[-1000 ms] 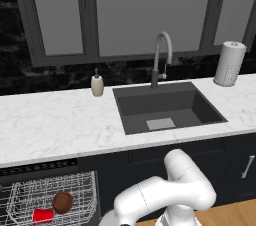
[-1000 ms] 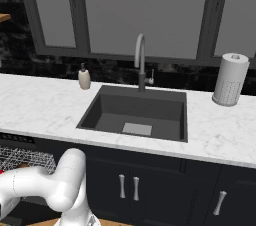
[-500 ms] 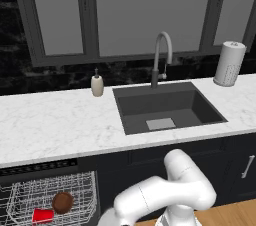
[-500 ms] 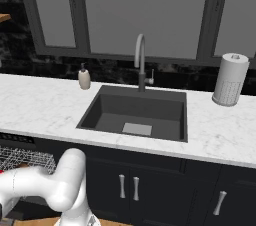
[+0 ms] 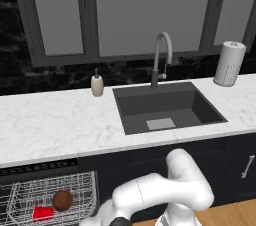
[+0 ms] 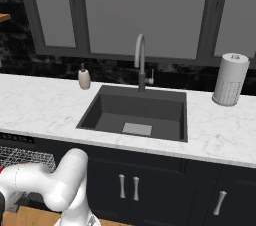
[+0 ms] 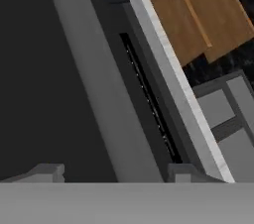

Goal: Pick up the cup and bowl from the counter, place them in the dishwasher, and close the dishwasher door.

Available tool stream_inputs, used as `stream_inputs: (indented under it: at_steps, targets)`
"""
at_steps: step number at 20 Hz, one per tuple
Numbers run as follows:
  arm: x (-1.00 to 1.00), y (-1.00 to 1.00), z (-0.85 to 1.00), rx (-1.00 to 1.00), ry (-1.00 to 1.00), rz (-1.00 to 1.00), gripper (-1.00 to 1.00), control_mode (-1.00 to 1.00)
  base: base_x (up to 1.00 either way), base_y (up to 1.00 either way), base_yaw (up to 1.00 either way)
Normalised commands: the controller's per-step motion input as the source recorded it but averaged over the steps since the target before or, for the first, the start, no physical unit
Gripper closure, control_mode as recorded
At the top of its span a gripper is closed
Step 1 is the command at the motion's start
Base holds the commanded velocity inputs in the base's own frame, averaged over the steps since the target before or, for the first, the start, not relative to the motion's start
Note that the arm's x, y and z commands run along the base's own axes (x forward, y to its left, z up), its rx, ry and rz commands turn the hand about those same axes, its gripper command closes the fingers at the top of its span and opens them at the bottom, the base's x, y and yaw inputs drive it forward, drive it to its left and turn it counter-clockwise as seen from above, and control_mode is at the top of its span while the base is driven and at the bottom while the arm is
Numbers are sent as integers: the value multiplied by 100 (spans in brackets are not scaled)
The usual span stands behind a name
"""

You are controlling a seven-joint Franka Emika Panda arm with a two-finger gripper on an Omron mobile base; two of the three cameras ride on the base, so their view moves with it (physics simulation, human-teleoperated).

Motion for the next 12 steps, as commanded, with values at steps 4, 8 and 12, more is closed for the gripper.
stream_inputs:
  at_steps: [4, 8, 12]
  targets:
    - [100, -21, 0, 0, -32, 0, -100, -100, 0, 0, 0]
    - [100, -21, 0, 0, -32, 0, -100, -100, 0, 0, 0]
    - [100, -21, 0, 0, -28, 0, -100, -100, 0, 0, 0]
